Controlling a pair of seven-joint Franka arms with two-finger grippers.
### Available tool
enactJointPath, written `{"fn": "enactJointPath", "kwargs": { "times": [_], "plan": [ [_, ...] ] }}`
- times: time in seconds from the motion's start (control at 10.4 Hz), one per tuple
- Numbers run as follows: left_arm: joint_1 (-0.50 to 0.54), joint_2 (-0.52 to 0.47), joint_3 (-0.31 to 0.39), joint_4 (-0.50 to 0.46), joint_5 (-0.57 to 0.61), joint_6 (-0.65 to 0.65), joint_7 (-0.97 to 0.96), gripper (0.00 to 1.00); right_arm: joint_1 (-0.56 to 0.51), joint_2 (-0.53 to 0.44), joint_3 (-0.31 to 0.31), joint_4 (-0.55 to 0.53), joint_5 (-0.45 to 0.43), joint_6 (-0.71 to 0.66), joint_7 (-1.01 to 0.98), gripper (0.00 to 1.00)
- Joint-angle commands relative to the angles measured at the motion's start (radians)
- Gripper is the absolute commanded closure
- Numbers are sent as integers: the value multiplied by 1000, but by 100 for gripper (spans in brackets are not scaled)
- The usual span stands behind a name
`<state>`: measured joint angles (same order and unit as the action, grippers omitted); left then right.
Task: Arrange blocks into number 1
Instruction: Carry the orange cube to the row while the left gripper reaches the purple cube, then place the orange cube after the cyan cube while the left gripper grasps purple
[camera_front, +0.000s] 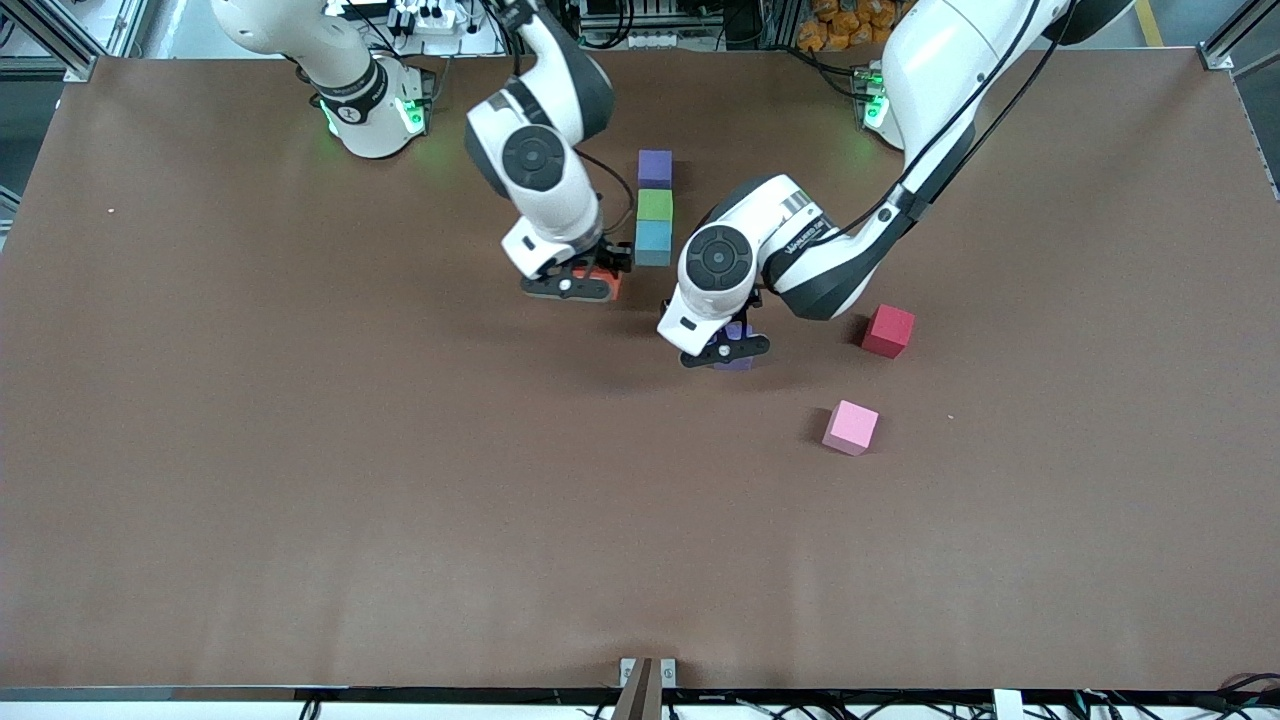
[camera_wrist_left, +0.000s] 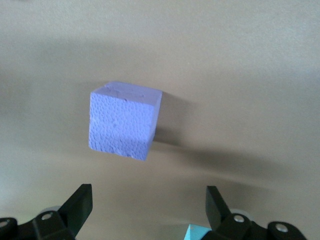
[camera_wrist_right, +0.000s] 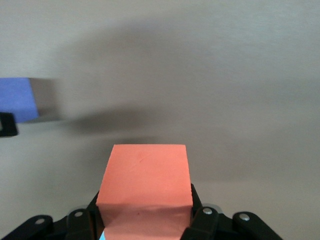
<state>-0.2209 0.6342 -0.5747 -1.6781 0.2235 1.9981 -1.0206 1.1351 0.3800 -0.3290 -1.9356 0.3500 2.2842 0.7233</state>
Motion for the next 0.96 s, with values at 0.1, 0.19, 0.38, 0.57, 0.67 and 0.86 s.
{"fn": "enactJointPath", "kwargs": {
  "times": [0.1,0.19,0.38,0.57,0.67,0.86],
  "plan": [
    [40,-13,18,-20,25,-7,72,0,6,62,24,37,21,70,21,54],
    [43,-13,18,-22,25,-5,101,0,15,74,33,37,23,95,22,55],
    [43,-2,21,-23,25,17,116,0,23,108,59,40,23,159,70,55],
    [54,7,21,-38,25,44,116,0,54,138,67,38,23,173,77,55],
    [54,16,21,-38,25,44,116,0,66,152,68,40,23,173,105,55],
    [55,28,30,-38,25,71,116,0,74,166,93,37,24,172,137,55]
  ]
}}
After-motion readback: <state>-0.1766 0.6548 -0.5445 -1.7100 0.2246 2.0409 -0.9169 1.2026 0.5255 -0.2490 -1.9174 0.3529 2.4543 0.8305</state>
